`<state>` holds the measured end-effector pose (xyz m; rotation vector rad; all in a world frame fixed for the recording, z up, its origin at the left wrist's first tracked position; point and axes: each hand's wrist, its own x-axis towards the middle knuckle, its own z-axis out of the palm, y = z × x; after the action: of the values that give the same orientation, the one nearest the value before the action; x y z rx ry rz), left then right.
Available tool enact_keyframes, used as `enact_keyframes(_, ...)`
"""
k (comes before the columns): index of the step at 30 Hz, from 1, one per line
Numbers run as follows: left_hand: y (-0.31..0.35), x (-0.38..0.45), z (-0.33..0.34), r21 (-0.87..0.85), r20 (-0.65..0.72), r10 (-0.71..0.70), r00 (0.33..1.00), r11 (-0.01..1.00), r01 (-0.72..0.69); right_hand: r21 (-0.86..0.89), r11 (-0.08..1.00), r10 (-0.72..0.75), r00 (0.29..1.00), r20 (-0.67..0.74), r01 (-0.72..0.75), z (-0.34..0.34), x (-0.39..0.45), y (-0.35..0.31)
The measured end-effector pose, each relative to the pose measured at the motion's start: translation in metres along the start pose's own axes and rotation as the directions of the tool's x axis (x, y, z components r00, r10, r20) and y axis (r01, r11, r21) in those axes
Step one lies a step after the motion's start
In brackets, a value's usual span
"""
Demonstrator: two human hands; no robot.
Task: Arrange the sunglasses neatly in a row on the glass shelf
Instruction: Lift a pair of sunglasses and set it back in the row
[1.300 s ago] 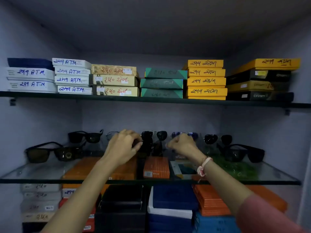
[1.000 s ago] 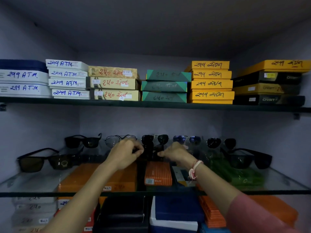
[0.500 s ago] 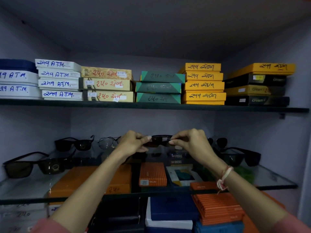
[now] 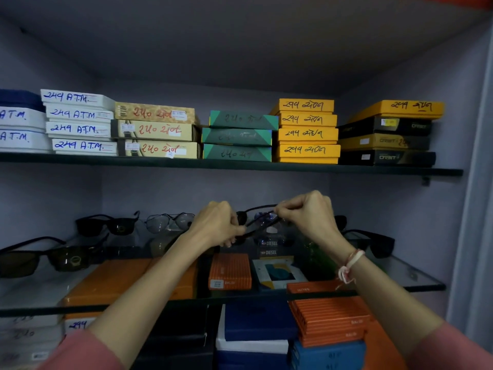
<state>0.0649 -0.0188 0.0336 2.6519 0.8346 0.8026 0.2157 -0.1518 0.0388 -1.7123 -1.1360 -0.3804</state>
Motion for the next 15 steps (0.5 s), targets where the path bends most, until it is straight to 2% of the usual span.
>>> enact_keyframes(6, 0.017, 0.002, 0.007, 0.203, -0.023, 0.072, 0.997, 0.977, -0.066, 0.042, 0.995, 0.091, 0.995, -0.051, -0.089, -0.007, -0.003, 0.007)
enact_keyframes(8, 0.020, 0.007, 0.008, 0.179, -0.063, 0.074, 0.995, 0.982, -0.062, 0.034, 0.987, 0.162, 0.984, -0.069, -0.160, -0.012, 0.001, 0.016)
enact_keyframes(11, 0.026, 0.014, 0.010, 0.129, -0.041, 0.057, 0.998, 0.990, -0.052, -0.016, 0.957, 0.289, 0.957, 0.026, -0.289, -0.018, 0.006, 0.029)
enact_keyframes(15, 0.032, 0.028, 0.015, -0.054, -0.042, -0.036, 0.998, 0.998, 0.034, -0.173, 0.932, 0.320, 0.947, -0.028, -0.319, -0.027, 0.019, 0.040)
